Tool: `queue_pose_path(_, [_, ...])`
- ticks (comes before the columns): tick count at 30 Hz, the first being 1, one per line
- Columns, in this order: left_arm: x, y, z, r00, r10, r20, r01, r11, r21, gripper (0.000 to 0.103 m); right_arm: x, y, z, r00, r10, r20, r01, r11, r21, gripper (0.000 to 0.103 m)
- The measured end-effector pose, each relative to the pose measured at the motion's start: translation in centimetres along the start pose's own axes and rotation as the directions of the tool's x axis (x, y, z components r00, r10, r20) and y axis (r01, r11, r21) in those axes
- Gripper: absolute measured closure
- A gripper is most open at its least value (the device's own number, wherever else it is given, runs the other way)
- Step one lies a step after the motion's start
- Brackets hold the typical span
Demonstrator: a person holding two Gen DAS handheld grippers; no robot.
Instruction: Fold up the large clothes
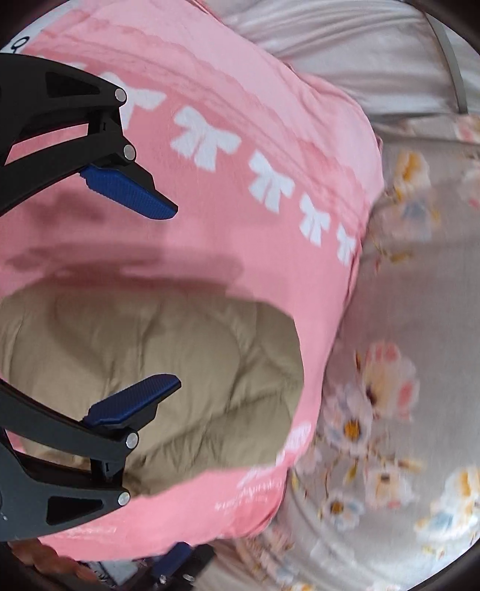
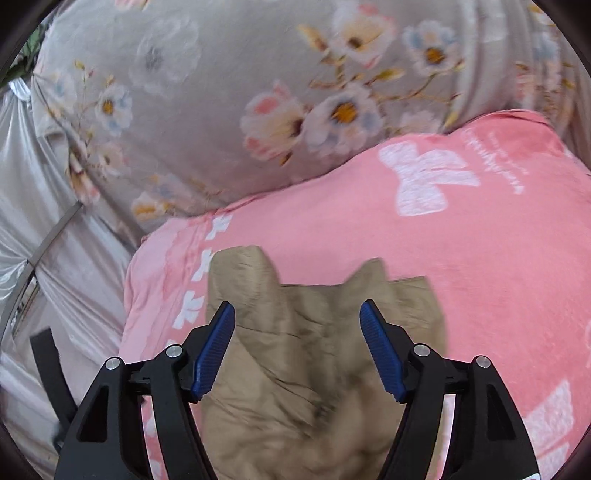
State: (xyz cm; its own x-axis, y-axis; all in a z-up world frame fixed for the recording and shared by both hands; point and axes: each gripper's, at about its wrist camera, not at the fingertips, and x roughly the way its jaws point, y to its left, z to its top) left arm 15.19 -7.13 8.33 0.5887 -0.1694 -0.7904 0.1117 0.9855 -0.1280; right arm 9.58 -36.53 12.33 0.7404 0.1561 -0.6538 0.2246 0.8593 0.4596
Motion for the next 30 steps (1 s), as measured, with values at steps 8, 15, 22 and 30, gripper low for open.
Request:
queue_pose_path(8, [1.9, 2.3, 0.2, 0.999, 0.020, -0.043, -0.023, 0.998, -0.057, 0.020, 9.9, 2.6, 1.0, 0.965, 0.034, -0.259, -0.022, 0.999, 0.048, 0.045])
queue_pose_path(15, [1.2, 0.6, 0.4, 0.999, -0.028, -0.031, 0.028, 1.000, -0.002, 0.020, 5.2, 0.2, 0.2, 0.990, 0.024, -0.141, -0.028, 0.999, -0.026, 0.092])
queue_pose_path(22, [2.2, -4.8, 0.1, 0.993, -0.101, -0.056, 0.106, 0.990, 0.097, 0.021, 2.8, -6.6, -3.8, 0.972, -0.231, -0.037, 0.228, 0.971, -0.078, 0.092])
queue_pose_path(30, [4.2, -11.2, -2.0, 0.987, -0.122, -0.104, 0.141, 0.968, 0.207, 0.021, 4.0, -10.6, -6.0, 0.948, -0.318, 0.009, 0.318, 0.947, -0.044, 0.092])
